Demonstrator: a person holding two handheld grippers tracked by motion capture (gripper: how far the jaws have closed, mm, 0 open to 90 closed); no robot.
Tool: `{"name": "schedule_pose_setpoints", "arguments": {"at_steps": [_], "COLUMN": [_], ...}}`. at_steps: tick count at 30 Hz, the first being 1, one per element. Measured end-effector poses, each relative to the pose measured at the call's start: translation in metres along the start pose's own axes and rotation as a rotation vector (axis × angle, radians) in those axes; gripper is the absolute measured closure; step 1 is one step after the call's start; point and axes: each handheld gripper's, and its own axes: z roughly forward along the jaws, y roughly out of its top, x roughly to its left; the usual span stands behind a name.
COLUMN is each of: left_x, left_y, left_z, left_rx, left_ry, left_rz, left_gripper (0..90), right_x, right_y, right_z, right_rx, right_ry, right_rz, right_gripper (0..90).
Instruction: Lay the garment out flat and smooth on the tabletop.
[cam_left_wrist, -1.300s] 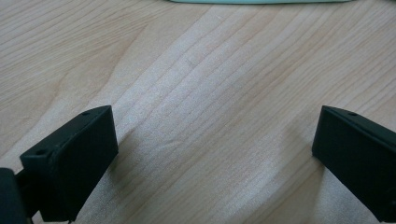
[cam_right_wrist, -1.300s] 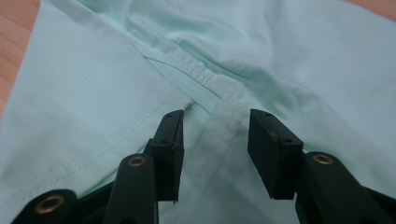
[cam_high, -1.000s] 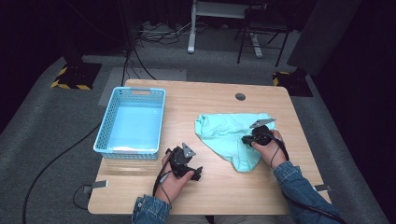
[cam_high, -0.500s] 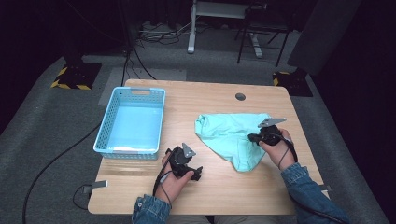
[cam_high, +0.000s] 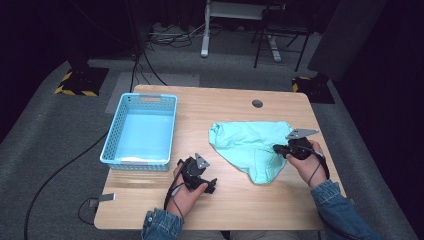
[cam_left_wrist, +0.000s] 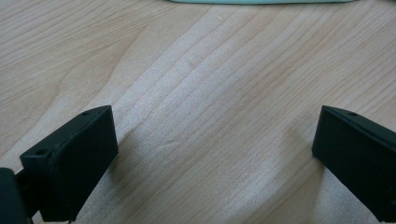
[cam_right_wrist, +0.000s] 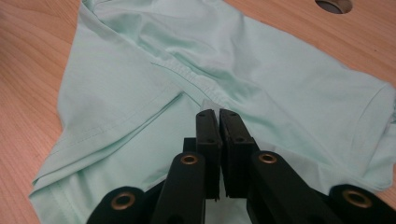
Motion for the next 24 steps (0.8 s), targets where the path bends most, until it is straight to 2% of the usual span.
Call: {"name": "schedule_pose_setpoints", "arguments": {"at_steps": [12, 24], "left_x": [0.000, 0.000], "left_y": [0.000, 0.000], "left_z": [0.000, 0.000], "left_rx": [0.000, 0.000], "left_ry": [0.000, 0.000], "left_rz": [0.000, 0.000], "left_gripper": [0.1, 0.1], "right_x": [-0.004, -0.004], "right_y": [-0.011, -0.034], "right_z": [-0.019, -0.046], "right_rx": [-0.011, -0.031], "right_ry": [-0.016, -0.032], "right_rz": [0.011, 0.032], "right_gripper": [87.5, 87.2]}}
